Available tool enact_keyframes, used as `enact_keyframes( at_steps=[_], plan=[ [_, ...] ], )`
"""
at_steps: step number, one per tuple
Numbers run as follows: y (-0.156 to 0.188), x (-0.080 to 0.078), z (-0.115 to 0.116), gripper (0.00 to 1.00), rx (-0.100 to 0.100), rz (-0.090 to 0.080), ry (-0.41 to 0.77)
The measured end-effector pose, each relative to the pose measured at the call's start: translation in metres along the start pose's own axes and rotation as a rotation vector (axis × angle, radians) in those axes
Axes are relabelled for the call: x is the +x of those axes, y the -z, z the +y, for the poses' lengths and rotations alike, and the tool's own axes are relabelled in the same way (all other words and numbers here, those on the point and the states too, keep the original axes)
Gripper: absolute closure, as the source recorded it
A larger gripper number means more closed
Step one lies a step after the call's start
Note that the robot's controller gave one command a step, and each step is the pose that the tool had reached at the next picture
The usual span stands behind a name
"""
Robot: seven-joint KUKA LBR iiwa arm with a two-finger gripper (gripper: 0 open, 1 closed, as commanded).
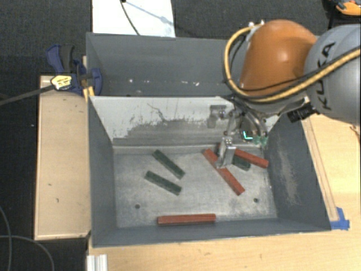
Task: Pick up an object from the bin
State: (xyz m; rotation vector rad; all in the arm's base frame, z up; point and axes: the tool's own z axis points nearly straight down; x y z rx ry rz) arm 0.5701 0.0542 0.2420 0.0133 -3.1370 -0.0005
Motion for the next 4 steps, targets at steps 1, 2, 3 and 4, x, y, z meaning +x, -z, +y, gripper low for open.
enact_keyframes(
  at_steps=[1, 2, 3, 4],
  plan=[
    [0.004, -0.001, 0.0, 0.0, -0.001, -0.008, -0.002],
    [-0.071, -0.012, 0.054, 0.0, -0.002, -0.012, -0.04],
    [-0.085, -0.002, -0.003, 0.0, 0.0, -0.005, 0.004],
    [-0.102, 0.0, 0.042, 0.0, 0.0, -0.005, -0.069]
  ],
)
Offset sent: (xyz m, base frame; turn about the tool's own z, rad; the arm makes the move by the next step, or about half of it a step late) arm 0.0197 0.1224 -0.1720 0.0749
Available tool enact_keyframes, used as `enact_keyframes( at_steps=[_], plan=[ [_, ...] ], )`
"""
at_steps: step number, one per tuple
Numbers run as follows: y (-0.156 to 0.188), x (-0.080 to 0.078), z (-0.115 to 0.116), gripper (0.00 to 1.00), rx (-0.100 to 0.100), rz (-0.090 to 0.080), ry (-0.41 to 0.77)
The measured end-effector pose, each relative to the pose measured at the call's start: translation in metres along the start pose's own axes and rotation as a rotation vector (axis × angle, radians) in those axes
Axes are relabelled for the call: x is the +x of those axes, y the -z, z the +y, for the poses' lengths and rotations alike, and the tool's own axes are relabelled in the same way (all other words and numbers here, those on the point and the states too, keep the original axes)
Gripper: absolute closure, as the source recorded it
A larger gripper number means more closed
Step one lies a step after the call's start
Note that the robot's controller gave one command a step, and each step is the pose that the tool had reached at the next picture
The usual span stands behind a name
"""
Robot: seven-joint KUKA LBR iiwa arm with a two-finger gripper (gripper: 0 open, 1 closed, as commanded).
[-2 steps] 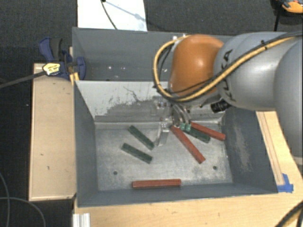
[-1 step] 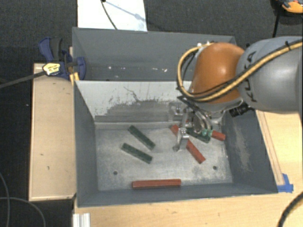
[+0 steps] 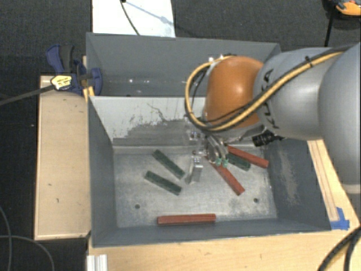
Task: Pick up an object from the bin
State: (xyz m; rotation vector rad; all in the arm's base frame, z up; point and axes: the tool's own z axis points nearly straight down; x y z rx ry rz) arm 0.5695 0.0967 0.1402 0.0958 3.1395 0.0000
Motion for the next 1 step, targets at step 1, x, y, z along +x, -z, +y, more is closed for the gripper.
enact_keyframes(
  at_steps=[1],
  plan=[
    [-0.0532, 0.0194, 0.0568, 0.0, -0.002, -0.003, 0.13]
  ],
)
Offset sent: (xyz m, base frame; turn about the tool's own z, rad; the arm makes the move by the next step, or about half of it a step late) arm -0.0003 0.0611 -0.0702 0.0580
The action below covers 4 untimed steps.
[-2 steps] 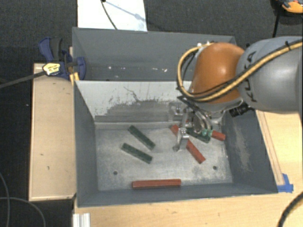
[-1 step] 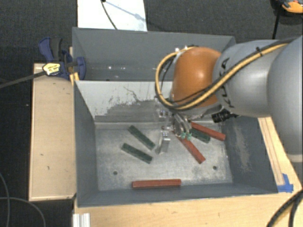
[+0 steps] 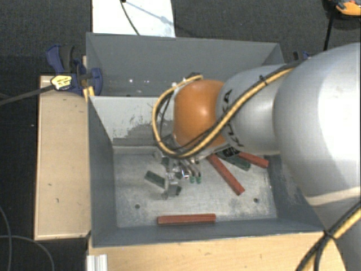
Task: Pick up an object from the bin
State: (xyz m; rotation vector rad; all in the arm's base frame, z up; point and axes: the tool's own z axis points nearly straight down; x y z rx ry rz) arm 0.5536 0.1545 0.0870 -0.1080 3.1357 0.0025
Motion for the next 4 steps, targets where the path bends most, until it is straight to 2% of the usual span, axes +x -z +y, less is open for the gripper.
enact_keyframes(
  at_steps=[1, 4],
  plan=[
    [-0.0165, -0.0164, 0.002, 1.0, 0.001, 0.001, -0.189],
    [-0.0088, -0.0159, 0.0023, 1.0, 0.0, 0.002, -0.19]
  ],
)
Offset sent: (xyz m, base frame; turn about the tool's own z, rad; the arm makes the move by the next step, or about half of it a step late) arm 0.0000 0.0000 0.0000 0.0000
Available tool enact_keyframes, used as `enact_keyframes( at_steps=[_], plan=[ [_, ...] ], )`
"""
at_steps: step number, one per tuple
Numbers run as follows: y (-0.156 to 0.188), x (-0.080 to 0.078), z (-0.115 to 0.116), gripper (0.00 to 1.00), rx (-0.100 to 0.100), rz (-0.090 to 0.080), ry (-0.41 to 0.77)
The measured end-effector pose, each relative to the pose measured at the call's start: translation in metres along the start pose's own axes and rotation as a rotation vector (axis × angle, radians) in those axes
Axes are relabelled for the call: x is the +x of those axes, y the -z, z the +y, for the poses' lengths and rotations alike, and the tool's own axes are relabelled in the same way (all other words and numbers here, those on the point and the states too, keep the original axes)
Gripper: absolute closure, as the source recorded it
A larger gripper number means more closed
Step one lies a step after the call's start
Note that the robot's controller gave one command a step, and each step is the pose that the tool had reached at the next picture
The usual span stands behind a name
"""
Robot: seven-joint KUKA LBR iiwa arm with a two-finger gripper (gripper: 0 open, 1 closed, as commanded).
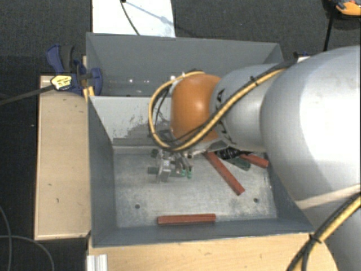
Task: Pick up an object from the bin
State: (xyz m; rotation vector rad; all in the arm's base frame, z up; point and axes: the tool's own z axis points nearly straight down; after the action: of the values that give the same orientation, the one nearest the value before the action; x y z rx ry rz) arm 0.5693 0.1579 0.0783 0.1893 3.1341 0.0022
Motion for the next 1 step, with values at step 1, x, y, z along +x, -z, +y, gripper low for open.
enact_keyframes(
  at_steps=[1],
  plan=[
    [0.01, 0.0007, -0.0003, 1.0, 0.001, 0.003, 0.0]
  ],
)
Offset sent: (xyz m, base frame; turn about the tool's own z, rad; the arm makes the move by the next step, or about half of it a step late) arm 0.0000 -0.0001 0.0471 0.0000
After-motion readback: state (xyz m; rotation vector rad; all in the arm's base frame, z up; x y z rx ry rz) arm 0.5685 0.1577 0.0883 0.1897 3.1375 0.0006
